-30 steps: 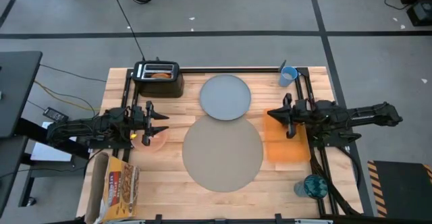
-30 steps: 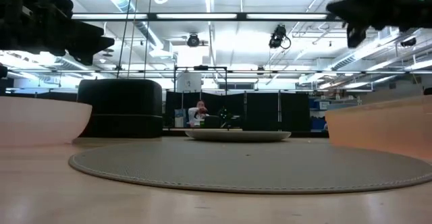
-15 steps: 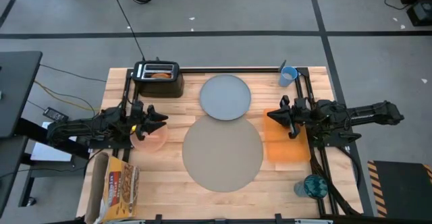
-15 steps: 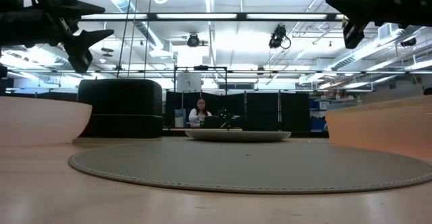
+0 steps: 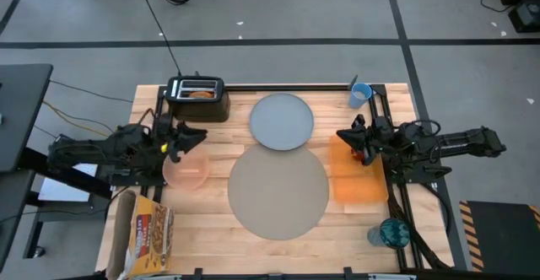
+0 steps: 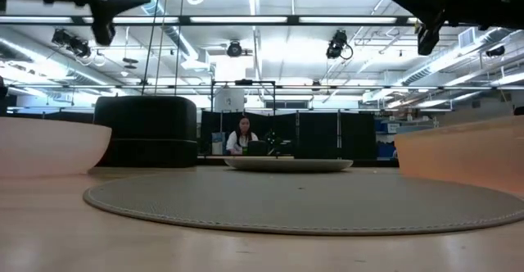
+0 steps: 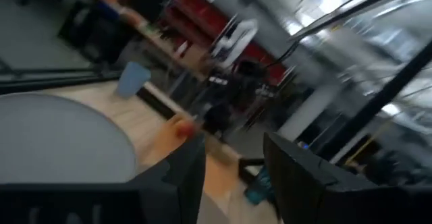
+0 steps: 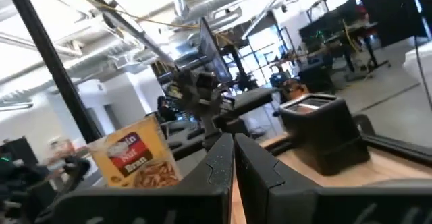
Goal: Arrange a breakfast setting
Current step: Put the light orange bowl on the gray mat
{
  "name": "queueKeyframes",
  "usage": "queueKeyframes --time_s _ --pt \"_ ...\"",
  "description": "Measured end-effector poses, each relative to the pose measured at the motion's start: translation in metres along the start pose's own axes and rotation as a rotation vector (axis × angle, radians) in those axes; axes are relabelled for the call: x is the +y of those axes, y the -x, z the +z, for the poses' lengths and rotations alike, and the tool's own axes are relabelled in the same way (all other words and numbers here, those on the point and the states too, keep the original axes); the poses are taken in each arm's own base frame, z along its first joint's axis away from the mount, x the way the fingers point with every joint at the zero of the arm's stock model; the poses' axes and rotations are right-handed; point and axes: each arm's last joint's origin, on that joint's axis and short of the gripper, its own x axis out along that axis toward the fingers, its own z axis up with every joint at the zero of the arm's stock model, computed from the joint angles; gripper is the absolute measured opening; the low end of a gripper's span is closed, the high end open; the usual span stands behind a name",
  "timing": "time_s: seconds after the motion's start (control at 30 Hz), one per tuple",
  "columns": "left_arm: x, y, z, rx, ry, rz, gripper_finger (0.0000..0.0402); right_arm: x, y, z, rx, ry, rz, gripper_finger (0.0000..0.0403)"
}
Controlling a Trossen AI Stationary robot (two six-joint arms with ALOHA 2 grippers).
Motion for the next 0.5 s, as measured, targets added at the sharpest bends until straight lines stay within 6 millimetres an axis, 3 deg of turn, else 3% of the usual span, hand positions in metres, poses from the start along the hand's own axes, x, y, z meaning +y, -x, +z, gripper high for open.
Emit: queueKeyframes --time_s 0.2,0.37,0.5 --pt "-0.038 -0.041 0.026 0.268 -0.007 0.206 0.0123 0.003 -0.004 -0.001 0.066 -0.021 0.024 0.0021" --pt "-0.071 -0.068 0.038 0.535 0.016 0.396 0.0101 0.018 -0.018 0.019 0.238 0.064 -0.001 0.0010" --pt "-0.091 -0.082 0.033 0.752 0.003 0.520 0.0086 0.029 -0.031 0.038 0.359 0.128 -0.032 0.0011"
